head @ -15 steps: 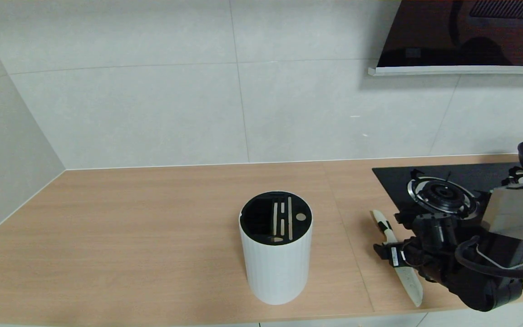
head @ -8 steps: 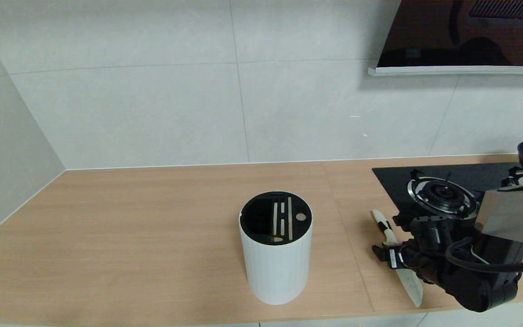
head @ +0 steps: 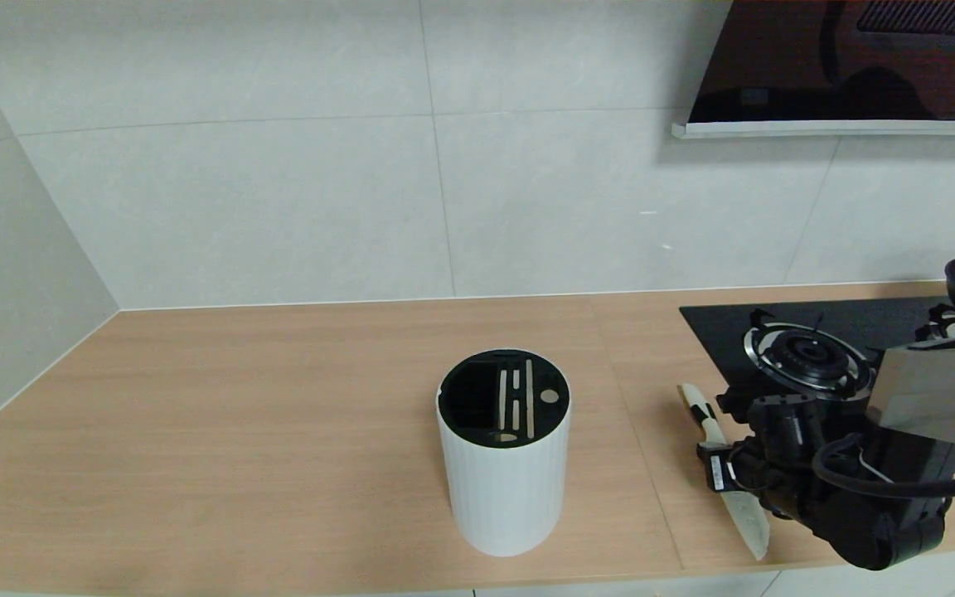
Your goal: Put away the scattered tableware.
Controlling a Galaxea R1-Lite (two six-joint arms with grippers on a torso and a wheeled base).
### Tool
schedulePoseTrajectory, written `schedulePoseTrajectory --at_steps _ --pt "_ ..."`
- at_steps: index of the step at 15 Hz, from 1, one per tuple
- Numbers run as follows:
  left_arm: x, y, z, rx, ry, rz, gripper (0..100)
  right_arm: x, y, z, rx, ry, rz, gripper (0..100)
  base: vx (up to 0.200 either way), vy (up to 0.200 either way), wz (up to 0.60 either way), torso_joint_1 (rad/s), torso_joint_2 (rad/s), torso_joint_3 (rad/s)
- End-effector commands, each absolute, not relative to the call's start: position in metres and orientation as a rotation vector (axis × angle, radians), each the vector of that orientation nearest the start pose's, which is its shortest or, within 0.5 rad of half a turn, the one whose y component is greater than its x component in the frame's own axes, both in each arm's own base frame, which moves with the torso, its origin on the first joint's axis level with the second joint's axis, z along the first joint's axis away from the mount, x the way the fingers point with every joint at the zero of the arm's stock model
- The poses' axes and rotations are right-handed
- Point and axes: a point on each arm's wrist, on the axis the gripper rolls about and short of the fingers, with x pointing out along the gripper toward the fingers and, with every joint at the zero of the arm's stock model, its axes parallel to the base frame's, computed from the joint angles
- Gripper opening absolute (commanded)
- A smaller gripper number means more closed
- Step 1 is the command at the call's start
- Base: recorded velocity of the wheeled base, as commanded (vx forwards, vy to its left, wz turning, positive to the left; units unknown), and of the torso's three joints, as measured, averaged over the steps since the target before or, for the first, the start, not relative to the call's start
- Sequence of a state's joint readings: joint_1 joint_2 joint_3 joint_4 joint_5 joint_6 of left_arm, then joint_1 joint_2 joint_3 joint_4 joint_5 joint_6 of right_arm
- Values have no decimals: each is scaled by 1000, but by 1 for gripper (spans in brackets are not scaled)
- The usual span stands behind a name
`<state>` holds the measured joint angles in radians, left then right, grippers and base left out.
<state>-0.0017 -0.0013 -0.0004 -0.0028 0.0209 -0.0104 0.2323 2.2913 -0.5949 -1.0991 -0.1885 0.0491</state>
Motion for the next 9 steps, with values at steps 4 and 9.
schedulePoseTrajectory --at_steps 4,9 --pt "-23 1 76 -11 -3 20 100 326 73 -10 -75 574 29 0 0 0 0 0 0 0" --pt "-23 1 76 -11 -3 20 100 319 71 28 -53 476 33 0 0 0 0 0 0 0"
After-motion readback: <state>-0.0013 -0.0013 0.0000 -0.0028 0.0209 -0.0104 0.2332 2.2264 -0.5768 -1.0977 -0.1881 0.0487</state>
